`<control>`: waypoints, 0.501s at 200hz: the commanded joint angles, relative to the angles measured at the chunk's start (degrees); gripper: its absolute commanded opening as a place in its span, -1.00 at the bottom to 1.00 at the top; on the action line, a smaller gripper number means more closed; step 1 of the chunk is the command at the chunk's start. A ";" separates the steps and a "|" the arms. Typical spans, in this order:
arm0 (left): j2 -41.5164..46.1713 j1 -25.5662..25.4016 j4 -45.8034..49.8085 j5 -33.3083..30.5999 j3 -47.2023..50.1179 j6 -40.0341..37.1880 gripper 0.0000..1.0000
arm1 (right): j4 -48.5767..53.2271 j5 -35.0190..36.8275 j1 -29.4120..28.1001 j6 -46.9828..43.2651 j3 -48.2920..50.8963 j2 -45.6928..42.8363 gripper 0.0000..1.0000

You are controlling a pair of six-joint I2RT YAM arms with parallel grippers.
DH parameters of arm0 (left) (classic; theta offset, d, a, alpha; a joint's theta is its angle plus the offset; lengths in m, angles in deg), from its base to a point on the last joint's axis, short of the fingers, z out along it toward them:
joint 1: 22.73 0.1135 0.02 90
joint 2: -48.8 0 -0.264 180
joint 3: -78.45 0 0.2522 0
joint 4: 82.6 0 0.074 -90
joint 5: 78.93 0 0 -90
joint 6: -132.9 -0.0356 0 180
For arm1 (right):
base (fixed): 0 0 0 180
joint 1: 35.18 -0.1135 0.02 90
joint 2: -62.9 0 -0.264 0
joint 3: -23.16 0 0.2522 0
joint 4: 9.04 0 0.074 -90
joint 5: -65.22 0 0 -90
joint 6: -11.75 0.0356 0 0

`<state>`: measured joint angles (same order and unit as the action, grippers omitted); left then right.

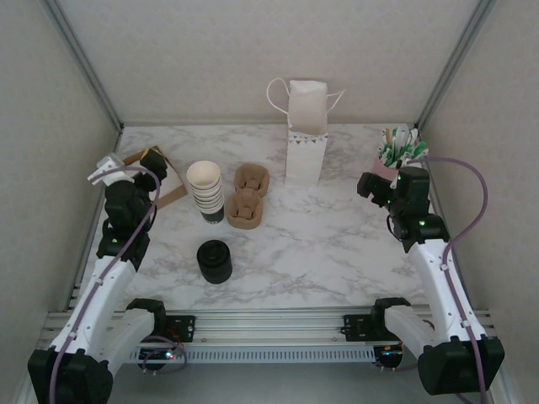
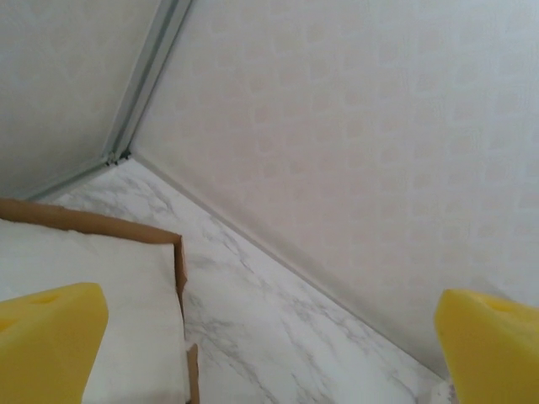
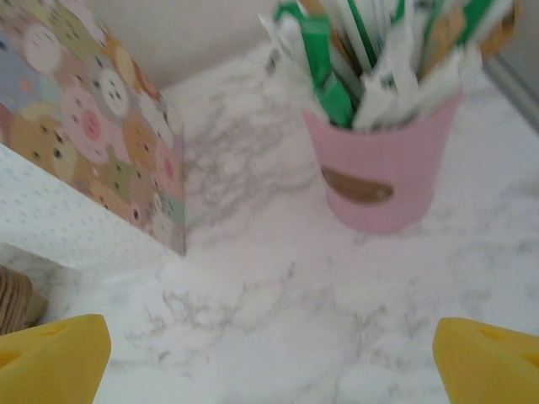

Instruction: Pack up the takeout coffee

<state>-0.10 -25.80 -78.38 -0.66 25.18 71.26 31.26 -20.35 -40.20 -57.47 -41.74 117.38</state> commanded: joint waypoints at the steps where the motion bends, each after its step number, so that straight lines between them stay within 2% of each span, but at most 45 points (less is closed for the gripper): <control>1: -0.49 -0.35 11.41 5.91 -3.89 2.28 0.99 | 5.55 -0.75 -0.23 5.67 0.04 -0.70 0.98; 20: -0.19 -0.34 12.77 7.75 -4.09 2.96 0.99 | 8.09 -0.28 -0.21 8.61 -2.21 0.18 0.97; 55: -2.38 0.04 16.47 9.13 -5.09 8.38 0.99 | 7.29 -13.84 -1.01 6.44 -4.55 1.55 0.98; 73: -5.02 0.76 18.04 12.39 -6.69 9.20 0.99 | 9.42 -14.02 -3.76 5.77 -7.31 3.78 0.98; 100: -7.05 2.59 19.95 15.63 -7.30 11.23 0.99 | 12.01 -11.67 -10.89 4.51 -11.93 7.53 0.92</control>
<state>-6.13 -24.95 -62.30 10.18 19.93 79.41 40.09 -31.02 -46.05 -51.94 -49.06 122.36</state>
